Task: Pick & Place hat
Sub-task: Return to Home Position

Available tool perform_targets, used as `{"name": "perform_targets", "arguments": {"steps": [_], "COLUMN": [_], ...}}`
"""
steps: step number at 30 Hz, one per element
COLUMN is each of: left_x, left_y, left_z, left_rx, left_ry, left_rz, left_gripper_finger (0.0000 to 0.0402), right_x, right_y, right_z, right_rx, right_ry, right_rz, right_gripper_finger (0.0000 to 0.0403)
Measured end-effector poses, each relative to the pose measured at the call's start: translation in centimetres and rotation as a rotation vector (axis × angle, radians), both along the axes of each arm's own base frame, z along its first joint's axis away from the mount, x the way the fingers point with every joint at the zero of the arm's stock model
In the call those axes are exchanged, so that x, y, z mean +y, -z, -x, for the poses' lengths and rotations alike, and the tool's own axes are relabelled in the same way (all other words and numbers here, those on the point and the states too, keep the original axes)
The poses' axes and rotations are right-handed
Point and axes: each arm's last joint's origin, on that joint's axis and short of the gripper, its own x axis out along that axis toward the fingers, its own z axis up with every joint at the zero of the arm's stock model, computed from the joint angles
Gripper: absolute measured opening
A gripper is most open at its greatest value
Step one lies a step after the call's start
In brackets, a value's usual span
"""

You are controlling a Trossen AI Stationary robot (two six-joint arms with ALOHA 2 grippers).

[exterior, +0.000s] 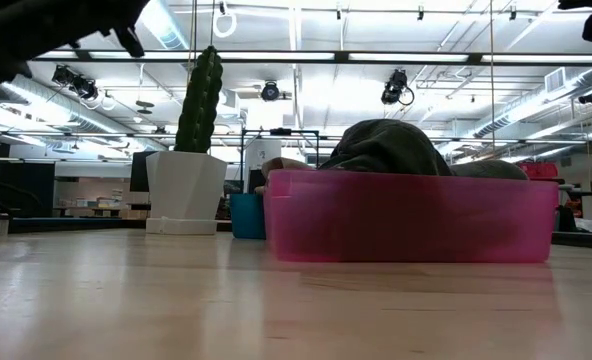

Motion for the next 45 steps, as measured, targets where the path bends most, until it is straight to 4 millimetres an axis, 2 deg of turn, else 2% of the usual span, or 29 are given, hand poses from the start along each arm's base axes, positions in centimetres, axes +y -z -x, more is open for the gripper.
{"name": "perform_targets", "arguments": {"steps": [8,18,28,37,45], "left_x": [0.0,0.0,-0.1,-0.2,-0.1], "left_y": [2.2,1.8,2.3,3.0,5.0], "left_z": [1.0,1.9,2.8,3.5,2.6], "left_rx": [-0.03,-0.069,-0.023,0.042,0.266], "left_ry": [-0.009,-0.037,-0.032,-0.001,0.002], "left_rz": [-0.004,-0.041,-0.042,-0.028,-0.006], "left_gripper_finger": [0.0002,0.0002,0.0002,0.0002,0.0002], "right_x": [0.0,0.0,0.0,0.0,0.0], "right_y": [0.0,0.0,0.0,0.0,0.0], "right_z": [0.0,0.0,0.0,0.0,0.0], "right_rx": [0.001,0.001,0.001,0.002,0.001], "right_ry": [-0.009,-0.009,-0.009,-0.009,-0.008], "right_rz": [0.016,0.015,0.015,0.015,0.015], "right_gripper_finger": [0.0023,0.0023,0.0023,0.0023,0.0023]}}
